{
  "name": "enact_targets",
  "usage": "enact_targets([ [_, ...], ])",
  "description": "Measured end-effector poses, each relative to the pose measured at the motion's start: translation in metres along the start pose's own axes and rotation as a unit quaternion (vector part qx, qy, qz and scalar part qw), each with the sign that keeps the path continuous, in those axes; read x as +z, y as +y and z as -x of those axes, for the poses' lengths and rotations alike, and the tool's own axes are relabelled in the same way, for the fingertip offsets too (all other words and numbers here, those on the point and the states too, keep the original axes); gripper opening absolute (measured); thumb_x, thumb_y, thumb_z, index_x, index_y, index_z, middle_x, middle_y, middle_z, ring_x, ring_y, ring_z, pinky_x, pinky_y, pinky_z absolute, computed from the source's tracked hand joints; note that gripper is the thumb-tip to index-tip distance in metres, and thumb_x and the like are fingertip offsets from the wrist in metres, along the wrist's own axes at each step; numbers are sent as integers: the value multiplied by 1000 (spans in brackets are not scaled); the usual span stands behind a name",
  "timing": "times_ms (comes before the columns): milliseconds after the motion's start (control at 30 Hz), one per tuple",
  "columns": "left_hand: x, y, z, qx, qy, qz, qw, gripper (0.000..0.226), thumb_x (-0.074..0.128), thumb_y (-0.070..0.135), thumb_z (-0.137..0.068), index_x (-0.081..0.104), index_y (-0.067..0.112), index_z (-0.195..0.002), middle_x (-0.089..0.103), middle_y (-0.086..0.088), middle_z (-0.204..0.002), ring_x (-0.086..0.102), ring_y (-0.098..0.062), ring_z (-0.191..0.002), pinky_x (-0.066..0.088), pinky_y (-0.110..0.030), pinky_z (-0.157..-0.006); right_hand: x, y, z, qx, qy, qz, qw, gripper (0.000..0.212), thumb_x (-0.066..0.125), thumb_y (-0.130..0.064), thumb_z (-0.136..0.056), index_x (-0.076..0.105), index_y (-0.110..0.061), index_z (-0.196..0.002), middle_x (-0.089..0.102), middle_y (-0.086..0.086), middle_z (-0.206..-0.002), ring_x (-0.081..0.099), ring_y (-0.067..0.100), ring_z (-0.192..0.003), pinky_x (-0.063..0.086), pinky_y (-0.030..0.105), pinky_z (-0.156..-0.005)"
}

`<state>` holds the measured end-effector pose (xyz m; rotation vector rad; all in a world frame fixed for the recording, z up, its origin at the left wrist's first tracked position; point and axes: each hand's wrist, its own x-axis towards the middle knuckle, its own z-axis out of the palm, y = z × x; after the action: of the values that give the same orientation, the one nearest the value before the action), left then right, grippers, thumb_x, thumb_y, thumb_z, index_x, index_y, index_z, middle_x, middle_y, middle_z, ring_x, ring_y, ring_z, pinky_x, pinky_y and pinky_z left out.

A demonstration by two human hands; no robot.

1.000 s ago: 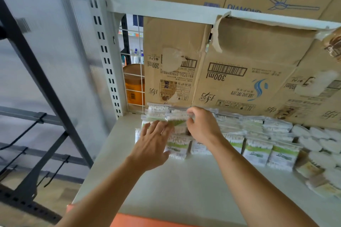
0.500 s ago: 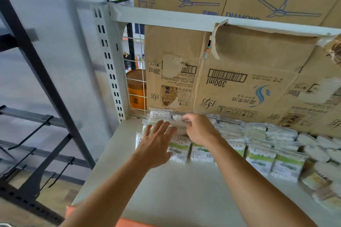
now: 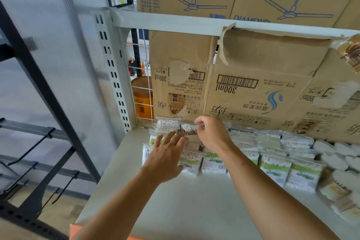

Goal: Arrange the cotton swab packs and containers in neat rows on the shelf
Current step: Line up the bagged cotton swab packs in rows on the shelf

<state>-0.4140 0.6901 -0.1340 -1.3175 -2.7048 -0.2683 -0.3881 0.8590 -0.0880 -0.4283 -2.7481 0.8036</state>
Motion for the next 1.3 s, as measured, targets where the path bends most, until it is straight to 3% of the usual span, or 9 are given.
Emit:
enact_targets([
  [167, -1, 1, 2, -6, -6, 6, 1000, 72, 66, 44, -81, 29, 22, -139, 25, 3, -153, 12, -20, -143, 13, -46, -117, 11, -6, -16, 30, -41, 47, 998, 32, 55, -8, -93, 61, -9, -124, 64, 8, -124, 62, 21, -108, 52, 31, -92],
  [333, -4, 1, 3, -9, -6, 14, 1000, 72, 68, 43, -81, 30, 22, -139, 26, 4, -153, 15, -20, -142, 13, -45, -117, 14, -7, -19, 37, -48, 84, 995, 19, 54, -2, -89, 61, -10, -73, 61, 3, -71, 60, 20, -67, 54, 33, -63],
  [467, -6, 2, 3, -13, -9, 23, 1000, 73, 68, 41, -81, 31, 22, -140, 23, 3, -155, 14, -20, -143, 11, -44, -115, 17, -6, -22, 36, -59, 123, 990, 20, 60, -8, -88, 59, -6, -68, 60, 6, -70, 57, 20, -61, 53, 31, -57],
  [633, -4, 1, 2, -14, -11, 16, 1000, 73, 68, 43, -81, 30, 24, -140, 24, 5, -154, 14, -19, -143, 12, -45, -116, 18, -5, -23, 16, -41, 111, 993, 22, 57, 0, -86, 66, -7, -68, 68, 6, -79, 65, 19, -69, 59, 35, -66],
  [733, -2, 1, 1, -14, -8, 18, 1000, 73, 69, 44, -80, 31, 24, -139, 26, 5, -153, 16, -19, -142, 13, -45, -116, 12, -7, -18, 2, -3, 100, 995, 17, 53, 3, -87, 64, -8, -78, 59, 5, -98, 61, 20, -78, 53, 29, -67],
  [867, 1, -1, 0, -11, 4, 26, 1000, 73, 70, 46, -78, 33, 24, -137, 32, 7, -147, 23, -18, -137, 20, -47, -114, -7, -18, -14, -30, 73, 98, 992, 14, 50, -5, -93, 52, -17, -86, 58, -3, -82, 56, 15, -68, 36, 23, -48],
  [1000, 6, -3, 0, -10, 10, 34, 999, 72, 70, 46, -77, 34, 25, -135, 34, 8, -145, 24, -18, -136, 22, -48, -114, -24, -23, -12, -28, 121, 79, 989, 10, 48, -20, -98, 53, -19, -89, 61, -6, -77, 60, 16, -66, 48, 30, -51],
  [1200, 9, -6, -3, -13, 7, 36, 999, 73, 70, 48, -76, 34, 25, -135, 34, 9, -145, 23, -18, -137, 22, -49, -114, -27, -16, -7, 0, 22, 58, 998, 11, 56, -30, -93, 57, -24, -102, 65, -8, -88, 62, 13, -69, 51, 30, -59],
  [1300, 8, -5, -2, -11, 11, 39, 999, 73, 71, 47, -76, 35, 24, -136, 35, 8, -146, 23, -18, -138, 20, -48, -115, -27, -14, -6, -47, -4, 27, 999, 25, 52, -22, -96, 50, -32, -118, 68, -4, -97, 55, 7, -58, 42, 24, -48],
])
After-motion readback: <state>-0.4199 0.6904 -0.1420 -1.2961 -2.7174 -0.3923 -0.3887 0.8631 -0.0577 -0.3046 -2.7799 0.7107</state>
